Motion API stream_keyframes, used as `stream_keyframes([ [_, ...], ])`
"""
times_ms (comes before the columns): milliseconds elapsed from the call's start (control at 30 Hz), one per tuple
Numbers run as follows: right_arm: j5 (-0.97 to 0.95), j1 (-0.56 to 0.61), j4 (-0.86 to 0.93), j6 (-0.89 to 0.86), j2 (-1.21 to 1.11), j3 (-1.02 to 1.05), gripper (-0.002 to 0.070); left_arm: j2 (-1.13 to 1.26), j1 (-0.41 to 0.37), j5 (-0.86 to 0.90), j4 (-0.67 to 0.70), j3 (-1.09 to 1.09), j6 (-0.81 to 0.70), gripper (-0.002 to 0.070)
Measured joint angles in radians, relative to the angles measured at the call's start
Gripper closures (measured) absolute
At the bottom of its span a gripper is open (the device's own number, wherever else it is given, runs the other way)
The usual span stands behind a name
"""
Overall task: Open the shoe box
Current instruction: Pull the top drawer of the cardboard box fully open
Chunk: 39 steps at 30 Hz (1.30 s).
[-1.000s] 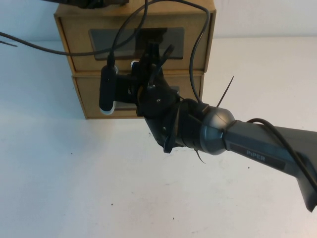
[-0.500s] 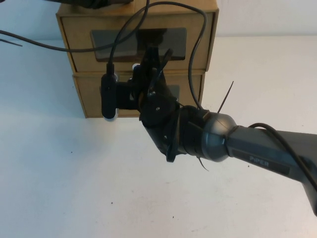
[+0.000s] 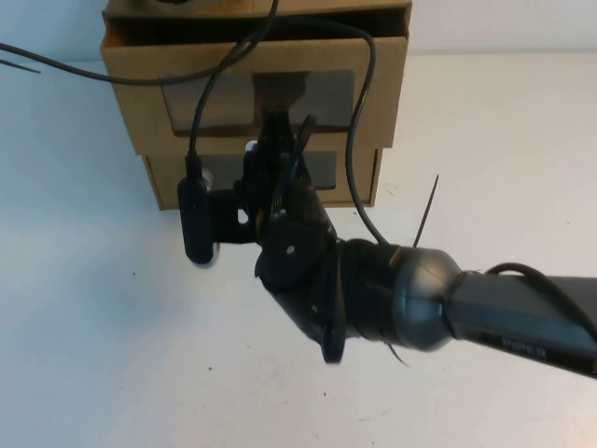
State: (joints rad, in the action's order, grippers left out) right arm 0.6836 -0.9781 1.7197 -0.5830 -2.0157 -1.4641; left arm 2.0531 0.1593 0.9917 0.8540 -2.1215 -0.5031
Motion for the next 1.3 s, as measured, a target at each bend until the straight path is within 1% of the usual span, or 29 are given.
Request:
stream_keyframes([
  [167,0.035,-0.053,-0.003,-0.052,0.058,0.09,0.0669,0.002,0.0,0.0,0.0,-0.002,0.002,0.0679],
  [367,0.069,-0.144,-0.039,-0.146,0.124,0.208,0.0669,0.003,0.0,0.002,0.0,-0.005,0.007,0.0679],
  [667,0.132,-0.247,-0.112,-0.173,0.166,0.298,0.0669,0.008,0.0,0.003,0.0,-0.005,0.011,0.0679],
  [1133,0.157,-0.259,-0.112,-0.198,0.169,0.317,0.0667,0.008,0.0,0.003,0.002,-0.005,0.011,0.0679],
  [1200,0.159,-0.259,-0.1,-0.212,0.169,0.319,0.0655,0.008,0.0,0.003,0.004,-0.005,0.011,0.0679],
  [1300,0.155,-0.261,-0.09,-0.252,0.173,0.321,0.0603,0.008,0.0,0.003,0.008,-0.005,0.011,0.0679],
])
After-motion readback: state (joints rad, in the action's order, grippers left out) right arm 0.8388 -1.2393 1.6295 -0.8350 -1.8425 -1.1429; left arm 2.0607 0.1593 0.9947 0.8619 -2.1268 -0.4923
